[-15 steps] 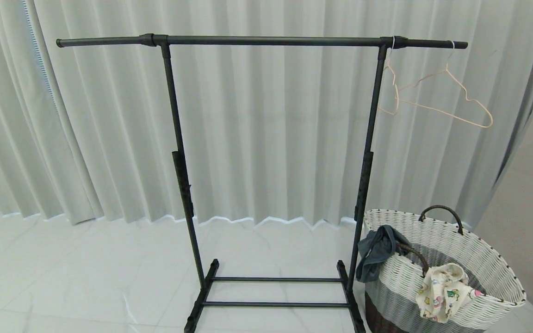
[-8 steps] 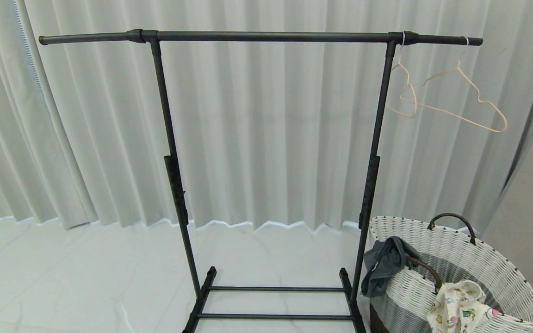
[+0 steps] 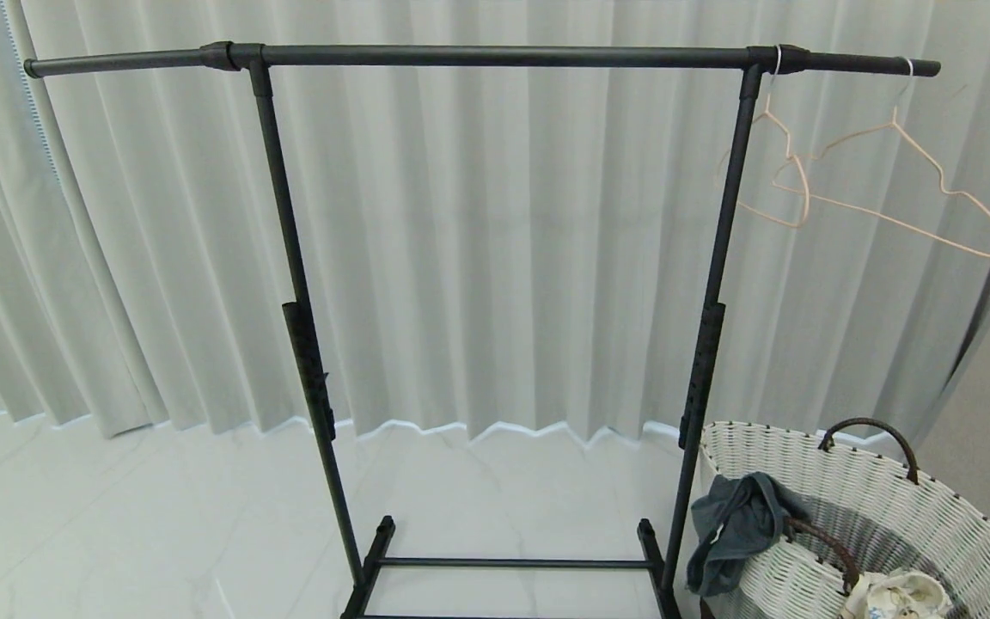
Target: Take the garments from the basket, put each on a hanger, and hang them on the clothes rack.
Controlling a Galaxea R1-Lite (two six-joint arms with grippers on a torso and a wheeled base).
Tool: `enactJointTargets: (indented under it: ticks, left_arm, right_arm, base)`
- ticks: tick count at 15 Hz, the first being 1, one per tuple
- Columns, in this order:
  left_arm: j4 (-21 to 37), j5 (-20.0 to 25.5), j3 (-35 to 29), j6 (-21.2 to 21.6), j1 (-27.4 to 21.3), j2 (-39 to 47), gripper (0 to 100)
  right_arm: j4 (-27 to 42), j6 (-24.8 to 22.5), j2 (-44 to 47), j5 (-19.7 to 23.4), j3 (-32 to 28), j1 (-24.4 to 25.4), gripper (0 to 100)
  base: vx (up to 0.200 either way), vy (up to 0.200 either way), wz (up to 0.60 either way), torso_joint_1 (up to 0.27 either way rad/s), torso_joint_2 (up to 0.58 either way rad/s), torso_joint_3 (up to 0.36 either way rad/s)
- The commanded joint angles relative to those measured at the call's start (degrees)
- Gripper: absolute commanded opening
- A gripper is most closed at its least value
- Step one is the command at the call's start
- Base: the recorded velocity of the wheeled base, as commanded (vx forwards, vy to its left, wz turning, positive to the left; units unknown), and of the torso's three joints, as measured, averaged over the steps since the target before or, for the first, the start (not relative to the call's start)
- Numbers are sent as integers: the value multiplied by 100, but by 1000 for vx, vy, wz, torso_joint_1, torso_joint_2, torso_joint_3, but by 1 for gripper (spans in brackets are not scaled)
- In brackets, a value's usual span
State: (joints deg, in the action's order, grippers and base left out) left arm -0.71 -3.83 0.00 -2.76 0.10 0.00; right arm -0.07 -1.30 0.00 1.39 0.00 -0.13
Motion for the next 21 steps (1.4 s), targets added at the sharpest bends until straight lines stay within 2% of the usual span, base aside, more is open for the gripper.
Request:
enactJointTargets:
  ticks: [1, 2, 8, 15, 18, 21]
  left_arm:
    - [0, -4, 0, 21, -1, 9, 100]
    - [0, -4, 0, 12, -1, 9, 100]
    - [0, -4, 0, -6, -1, 0, 100]
    - [0, -4, 0, -6, -1, 0, 100]
    - [0, -4, 0, -6, -1, 9, 100]
    - [0, -4, 0, -6, -1, 0, 100]
  right_arm:
    - [-1, -1, 0, 2, 0, 5, 100]
    - [-1, -1, 9, 2, 0, -4, 100]
    - [-1, -19, 0, 2, 0, 5, 100]
    - [-1, 43, 0, 2, 0, -4, 100]
    - [-1, 16, 0, 2, 0, 5, 100]
    - [-1, -19, 44, 10, 0, 22, 100]
  base:
    - [0, 0, 0, 0, 0, 0]
    - [0, 0, 0, 0, 0, 0]
    - [0, -200, 0, 3, 2, 3]
    - [0, 0, 0, 0, 0, 0]
    - [200, 0, 0, 2, -2, 1]
    - [0, 0, 0, 0, 0, 0]
